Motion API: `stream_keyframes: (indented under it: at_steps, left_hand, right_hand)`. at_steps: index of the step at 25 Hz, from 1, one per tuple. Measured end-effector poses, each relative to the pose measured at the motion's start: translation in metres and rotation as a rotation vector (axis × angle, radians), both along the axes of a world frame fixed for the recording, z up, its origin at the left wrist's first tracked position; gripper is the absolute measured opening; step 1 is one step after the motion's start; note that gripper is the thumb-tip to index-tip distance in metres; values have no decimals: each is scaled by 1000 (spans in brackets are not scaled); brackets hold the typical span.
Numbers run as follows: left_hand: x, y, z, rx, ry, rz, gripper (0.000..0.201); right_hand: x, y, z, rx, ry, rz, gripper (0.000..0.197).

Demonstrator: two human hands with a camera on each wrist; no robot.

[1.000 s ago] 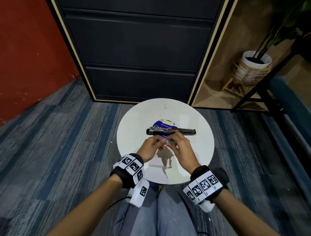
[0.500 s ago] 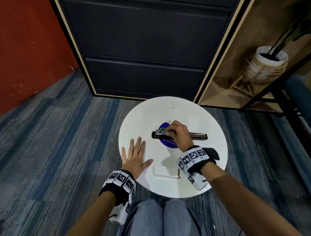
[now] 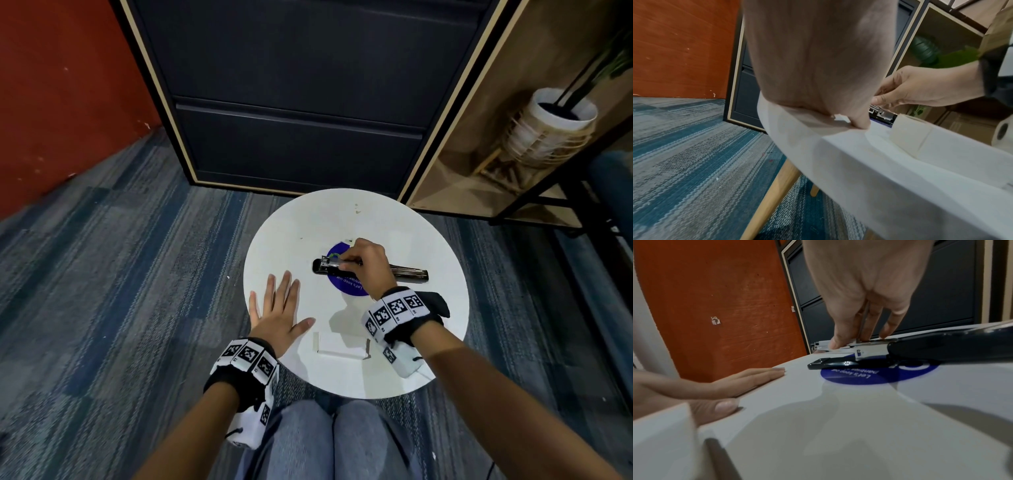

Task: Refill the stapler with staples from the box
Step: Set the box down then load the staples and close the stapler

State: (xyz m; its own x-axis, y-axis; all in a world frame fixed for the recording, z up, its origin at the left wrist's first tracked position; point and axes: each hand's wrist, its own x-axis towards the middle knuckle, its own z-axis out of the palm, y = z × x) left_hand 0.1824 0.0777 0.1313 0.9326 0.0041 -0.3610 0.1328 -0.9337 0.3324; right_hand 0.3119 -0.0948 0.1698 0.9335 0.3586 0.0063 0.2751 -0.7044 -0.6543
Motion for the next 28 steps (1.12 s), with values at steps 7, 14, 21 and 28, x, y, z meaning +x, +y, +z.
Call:
stream_keyframes:
  at_steps: [7,14,21,28]
  left_hand:
    - [0,3,-2,17,13,-33,113]
    - [1,4,-2,-5,12,-22,113]
    - [34,5,30,-112,-161,92,60]
    - [91,-17,36,-426,-325,-58,28]
  right_hand:
    - [8,3,10,-36,95,-27,15]
    - [8,7,15,-110,83,-30,16]
    - [5,7,16,-137,60,19,9]
    - [8,-3,12,-90,85,54,16]
